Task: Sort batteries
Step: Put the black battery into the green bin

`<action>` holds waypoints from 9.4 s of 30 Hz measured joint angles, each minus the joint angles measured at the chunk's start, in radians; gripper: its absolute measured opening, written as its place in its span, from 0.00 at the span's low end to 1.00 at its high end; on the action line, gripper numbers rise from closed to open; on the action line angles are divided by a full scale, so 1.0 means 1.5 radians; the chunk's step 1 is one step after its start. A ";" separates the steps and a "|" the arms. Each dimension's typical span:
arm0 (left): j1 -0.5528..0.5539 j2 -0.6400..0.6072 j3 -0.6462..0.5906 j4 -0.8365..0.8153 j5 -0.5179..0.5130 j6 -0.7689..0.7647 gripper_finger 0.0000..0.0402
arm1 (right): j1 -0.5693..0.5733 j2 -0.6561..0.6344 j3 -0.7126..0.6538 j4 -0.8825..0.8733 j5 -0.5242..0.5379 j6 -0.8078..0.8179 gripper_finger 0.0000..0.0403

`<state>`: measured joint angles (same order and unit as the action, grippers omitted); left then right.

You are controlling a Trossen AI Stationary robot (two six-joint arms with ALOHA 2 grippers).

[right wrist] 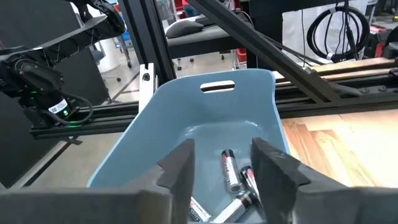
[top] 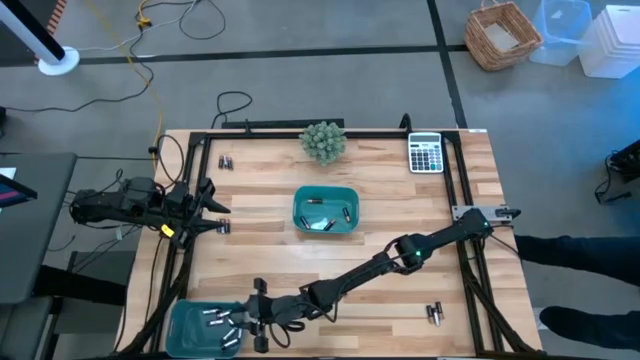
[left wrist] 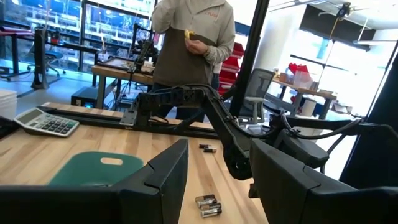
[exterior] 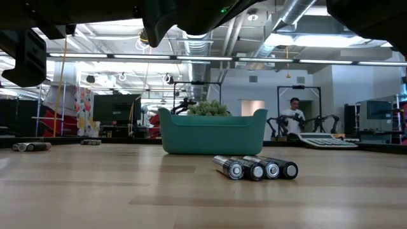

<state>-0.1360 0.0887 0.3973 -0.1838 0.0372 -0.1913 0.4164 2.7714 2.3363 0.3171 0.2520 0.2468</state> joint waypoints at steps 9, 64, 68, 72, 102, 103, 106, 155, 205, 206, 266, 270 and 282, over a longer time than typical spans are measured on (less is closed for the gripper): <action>0.000 0.000 0.000 -0.005 0.001 0.000 0.41 | 0.001 -0.067 0.000 -0.054 0.022 -0.117 0.46; 0.003 0.284 0.000 0.149 -0.161 0.080 0.41 | -0.013 -0.960 -1.270 0.260 0.345 -0.076 0.45; 0.015 0.327 0.000 0.174 -0.161 0.073 0.41 | -0.013 -1.029 -1.339 0.258 0.376 -0.058 0.45; 0.037 0.378 0.000 0.191 -0.164 0.069 0.41 | -0.020 -1.091 -1.398 0.241 0.388 -0.032 0.45; 0.192 0.641 -0.001 0.443 -0.116 0.042 0.41 | -0.181 -1.137 -1.443 0.101 0.151 -0.033 0.45; 0.192 0.640 -0.001 0.446 -0.116 0.042 0.41 | -0.177 -1.137 -1.439 0.099 0.141 -0.031 0.45; 0.192 0.641 -0.001 0.445 -0.116 0.047 0.41 | -0.152 -1.137 -1.418 0.060 0.124 -0.030 0.45; 0.191 0.640 -0.001 0.446 -0.091 0.102 0.41 | 0.154 -0.601 -0.865 -0.317 0.216 0.424 0.53; 0.191 0.640 0.000 0.445 -0.086 0.105 0.41 | 0.178 -0.535 -0.864 -0.227 0.303 0.492 0.53; 0.191 0.640 0.000 0.445 -0.086 0.105 0.41 | 0.175 -0.535 -0.864 -0.218 0.301 0.485 0.53; 0.191 0.640 0.000 0.446 -0.036 0.102 0.41 | 0.119 -0.542 -0.864 -0.369 0.269 0.478 0.08; 0.191 0.640 0.000 0.448 -0.029 0.103 0.41 | 0.118 -0.543 -0.864 -0.369 0.276 0.475 0.08; 0.191 0.640 -0.001 0.445 -0.026 0.100 0.41 | 0.118 -0.560 -0.866 -0.366 0.306 0.441 0.07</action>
<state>0.1501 1.0492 0.3962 0.4843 -0.0025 -0.0415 0.5934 1.9315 1.0378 -0.2325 0.7114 0.9078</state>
